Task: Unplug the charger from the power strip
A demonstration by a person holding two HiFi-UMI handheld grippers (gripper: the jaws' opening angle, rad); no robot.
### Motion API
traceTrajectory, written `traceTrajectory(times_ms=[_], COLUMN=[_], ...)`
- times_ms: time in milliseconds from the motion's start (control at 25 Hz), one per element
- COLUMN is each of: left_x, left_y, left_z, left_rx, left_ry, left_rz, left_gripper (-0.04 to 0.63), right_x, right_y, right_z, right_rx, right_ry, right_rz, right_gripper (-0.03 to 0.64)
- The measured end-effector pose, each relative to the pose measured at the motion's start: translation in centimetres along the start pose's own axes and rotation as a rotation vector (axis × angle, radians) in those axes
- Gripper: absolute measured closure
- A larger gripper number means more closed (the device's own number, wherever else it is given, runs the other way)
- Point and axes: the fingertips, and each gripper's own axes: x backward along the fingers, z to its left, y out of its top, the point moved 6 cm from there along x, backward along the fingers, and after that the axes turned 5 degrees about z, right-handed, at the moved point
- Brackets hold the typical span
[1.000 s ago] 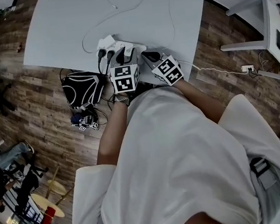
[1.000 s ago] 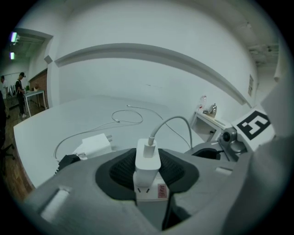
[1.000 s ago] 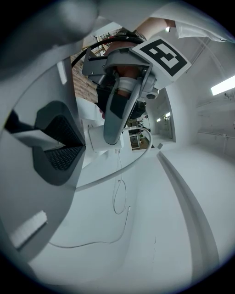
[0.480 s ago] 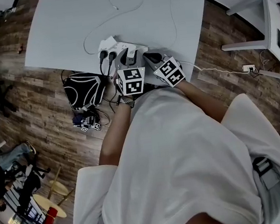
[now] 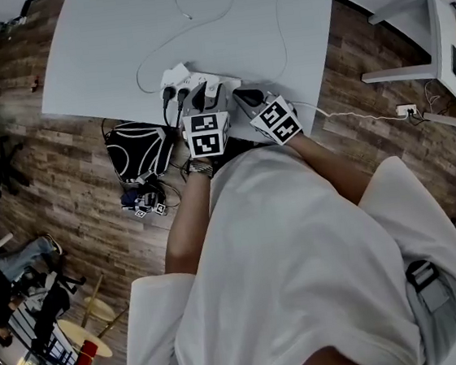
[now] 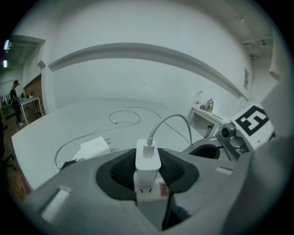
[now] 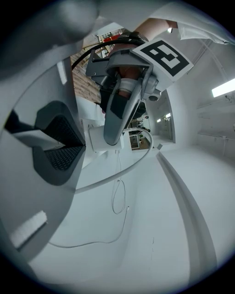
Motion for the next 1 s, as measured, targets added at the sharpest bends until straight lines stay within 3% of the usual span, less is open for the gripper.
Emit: traceTrajectory(times_ms=[600,1000], left_x=[-0.2,-0.1], left_y=[0.2,0.2], left_z=[-1.0,0.0], left_rx=[-0.144,0.054], left_ry=[0.075,-0.009], left_rz=[0.034,0.026], left_gripper=[0.453,0.449], right_x=[-0.1,0.0], right_y=[-0.1,0.0], right_z=[0.0,-0.1], right_rx=[-0.001,0.003], right_ry=[-0.002,0.001], right_rz=[0.004,0.002], right_gripper=[0.617,0.617])
